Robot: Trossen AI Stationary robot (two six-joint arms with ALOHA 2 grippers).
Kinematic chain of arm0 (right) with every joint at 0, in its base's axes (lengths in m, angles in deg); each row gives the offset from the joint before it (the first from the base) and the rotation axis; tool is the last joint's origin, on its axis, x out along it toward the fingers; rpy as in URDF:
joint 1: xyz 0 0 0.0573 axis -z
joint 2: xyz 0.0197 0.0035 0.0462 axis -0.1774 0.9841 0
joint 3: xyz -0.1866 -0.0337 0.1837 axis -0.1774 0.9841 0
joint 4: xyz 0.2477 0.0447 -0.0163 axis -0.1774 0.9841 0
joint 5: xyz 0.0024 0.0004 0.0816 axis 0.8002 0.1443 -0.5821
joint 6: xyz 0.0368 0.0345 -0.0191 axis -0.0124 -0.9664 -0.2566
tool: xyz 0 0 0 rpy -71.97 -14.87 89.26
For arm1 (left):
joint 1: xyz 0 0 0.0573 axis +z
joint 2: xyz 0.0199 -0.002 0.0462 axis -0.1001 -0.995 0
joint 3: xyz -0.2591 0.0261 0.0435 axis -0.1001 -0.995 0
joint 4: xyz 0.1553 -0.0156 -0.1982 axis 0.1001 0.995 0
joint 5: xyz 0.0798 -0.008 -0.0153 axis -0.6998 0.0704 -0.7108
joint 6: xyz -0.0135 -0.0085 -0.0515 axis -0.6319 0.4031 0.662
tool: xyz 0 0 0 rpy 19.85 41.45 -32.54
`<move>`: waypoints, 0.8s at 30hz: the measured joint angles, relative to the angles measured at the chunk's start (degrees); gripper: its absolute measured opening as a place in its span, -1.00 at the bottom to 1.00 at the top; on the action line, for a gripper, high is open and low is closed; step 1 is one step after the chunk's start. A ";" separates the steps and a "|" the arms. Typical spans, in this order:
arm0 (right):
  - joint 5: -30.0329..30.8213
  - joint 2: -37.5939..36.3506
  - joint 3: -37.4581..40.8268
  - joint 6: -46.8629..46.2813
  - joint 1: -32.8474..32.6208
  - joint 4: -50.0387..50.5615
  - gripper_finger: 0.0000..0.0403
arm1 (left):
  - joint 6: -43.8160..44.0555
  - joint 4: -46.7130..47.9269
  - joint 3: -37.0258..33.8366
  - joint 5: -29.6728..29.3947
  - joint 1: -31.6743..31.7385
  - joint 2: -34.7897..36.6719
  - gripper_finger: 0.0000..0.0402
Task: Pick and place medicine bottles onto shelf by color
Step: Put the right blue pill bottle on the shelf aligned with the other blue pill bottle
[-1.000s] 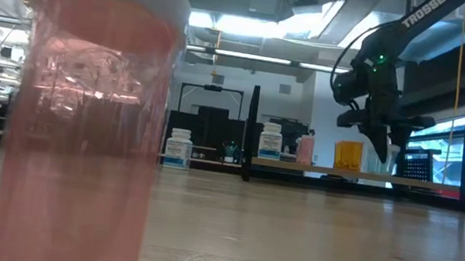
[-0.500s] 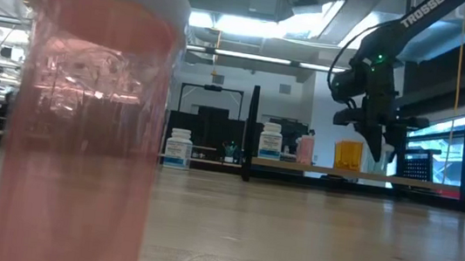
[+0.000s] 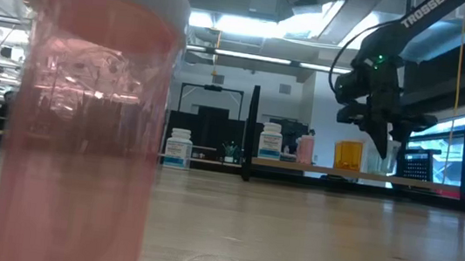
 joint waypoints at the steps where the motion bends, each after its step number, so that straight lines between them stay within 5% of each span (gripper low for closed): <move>1: 0.32 0.00 0.00 0.01 0.17 -0.14 -0.35 | 0.00 0.00 0.00 0.00 0.00 0.00 0.93; 24: 2.61 1.74 0.00 0.28 0.73 -3.36 -0.35 | 0.00 0.02 0.00 0.00 0.00 -0.01 0.93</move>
